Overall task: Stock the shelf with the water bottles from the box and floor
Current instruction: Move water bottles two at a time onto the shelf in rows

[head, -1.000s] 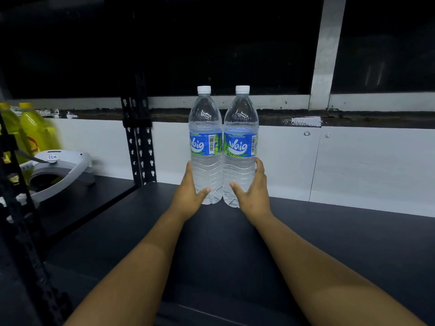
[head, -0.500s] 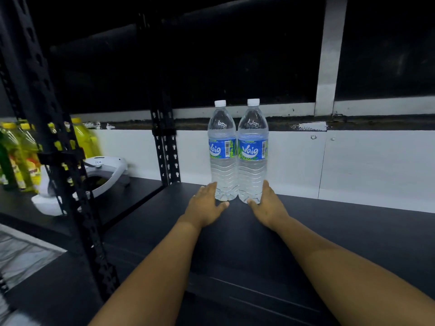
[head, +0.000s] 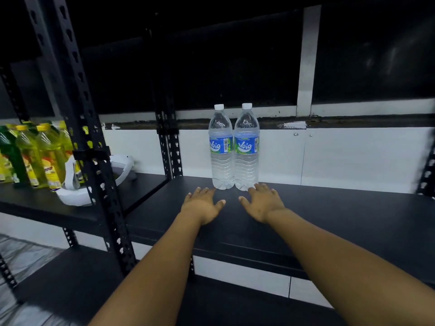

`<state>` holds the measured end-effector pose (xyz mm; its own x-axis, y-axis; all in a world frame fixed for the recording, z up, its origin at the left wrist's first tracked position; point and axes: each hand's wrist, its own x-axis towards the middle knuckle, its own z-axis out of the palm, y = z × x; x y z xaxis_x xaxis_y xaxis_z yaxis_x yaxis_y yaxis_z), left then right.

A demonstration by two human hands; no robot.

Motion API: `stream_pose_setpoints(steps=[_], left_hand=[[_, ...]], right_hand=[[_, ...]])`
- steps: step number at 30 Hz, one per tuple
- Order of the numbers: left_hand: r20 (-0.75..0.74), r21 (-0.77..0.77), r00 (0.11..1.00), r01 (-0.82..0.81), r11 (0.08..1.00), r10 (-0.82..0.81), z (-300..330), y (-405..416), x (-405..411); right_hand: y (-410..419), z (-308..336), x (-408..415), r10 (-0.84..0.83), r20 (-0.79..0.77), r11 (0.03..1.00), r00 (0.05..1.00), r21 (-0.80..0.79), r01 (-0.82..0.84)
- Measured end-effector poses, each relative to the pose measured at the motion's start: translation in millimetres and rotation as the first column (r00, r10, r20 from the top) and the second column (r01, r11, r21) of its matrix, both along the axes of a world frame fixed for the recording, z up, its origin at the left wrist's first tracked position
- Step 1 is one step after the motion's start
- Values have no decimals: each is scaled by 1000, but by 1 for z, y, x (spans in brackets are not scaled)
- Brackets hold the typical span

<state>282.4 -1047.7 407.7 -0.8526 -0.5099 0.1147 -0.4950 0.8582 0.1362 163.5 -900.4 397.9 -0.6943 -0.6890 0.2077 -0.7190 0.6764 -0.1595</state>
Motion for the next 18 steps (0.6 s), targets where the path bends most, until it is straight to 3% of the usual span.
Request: stream_pose_setpoints(steps=[18], left_hand=[[-70, 61, 991, 117, 991, -113, -4, 84, 106]], right_hand=[[99, 15, 119, -79, 39, 997, 996, 28, 78]])
